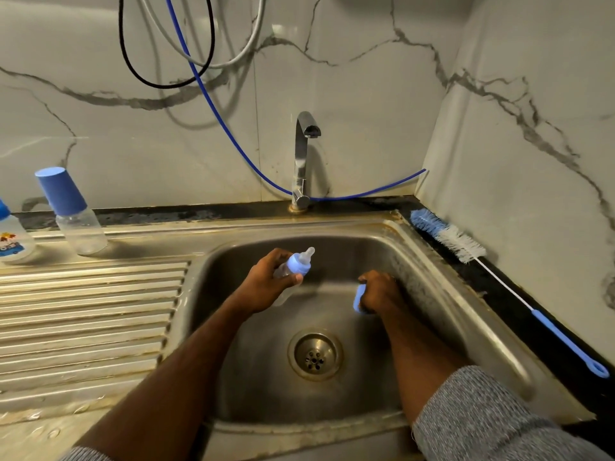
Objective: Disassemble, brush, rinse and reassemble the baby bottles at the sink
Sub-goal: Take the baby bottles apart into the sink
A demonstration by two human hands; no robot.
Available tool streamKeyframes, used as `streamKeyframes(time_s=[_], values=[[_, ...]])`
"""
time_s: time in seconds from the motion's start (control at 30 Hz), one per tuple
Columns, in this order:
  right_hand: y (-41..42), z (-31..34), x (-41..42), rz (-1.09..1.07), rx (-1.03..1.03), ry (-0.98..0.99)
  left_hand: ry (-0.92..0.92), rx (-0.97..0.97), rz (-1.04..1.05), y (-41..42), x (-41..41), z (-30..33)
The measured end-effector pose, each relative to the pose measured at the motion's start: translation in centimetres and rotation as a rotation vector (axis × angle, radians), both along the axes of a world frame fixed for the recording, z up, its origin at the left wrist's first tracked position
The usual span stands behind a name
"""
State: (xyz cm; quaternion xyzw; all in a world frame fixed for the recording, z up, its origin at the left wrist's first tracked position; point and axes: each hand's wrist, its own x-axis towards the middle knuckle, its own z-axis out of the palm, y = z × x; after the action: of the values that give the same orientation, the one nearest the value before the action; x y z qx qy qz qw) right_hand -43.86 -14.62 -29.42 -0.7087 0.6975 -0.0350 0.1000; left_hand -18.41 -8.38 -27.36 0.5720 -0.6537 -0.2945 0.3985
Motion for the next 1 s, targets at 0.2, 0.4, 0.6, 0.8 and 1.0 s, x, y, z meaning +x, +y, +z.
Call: streamKeyframes(time_s=[0.2, 0.4, 0.6, 0.8, 1.0], values=[[-0.2, 4.6, 4.2, 0.096, -0.019, -0.753, 0.006, -0.036, 0.044, 0.2, 0.0, 0.5], [2.6, 6.0, 7.4, 0.275, 0.246, -1.104, -0.013, -0.131, 0.062, 0.6, 0.0, 1.1], [2.4, 6.1, 8.8, 0.223, 0.036, -1.125, -0.143, -0.208, 0.138, 0.9, 0.1, 1.5], [2.3, 7.0, 7.8, 0.367, 0.034, -1.017, -0.132, -0.129, 0.045, 0.6, 1.5, 2.4], [2.0, 7.0, 6.7, 0.534, 0.14, -1.168, 0.26, 0.127, -0.168, 1.7, 2.6, 3.0]])
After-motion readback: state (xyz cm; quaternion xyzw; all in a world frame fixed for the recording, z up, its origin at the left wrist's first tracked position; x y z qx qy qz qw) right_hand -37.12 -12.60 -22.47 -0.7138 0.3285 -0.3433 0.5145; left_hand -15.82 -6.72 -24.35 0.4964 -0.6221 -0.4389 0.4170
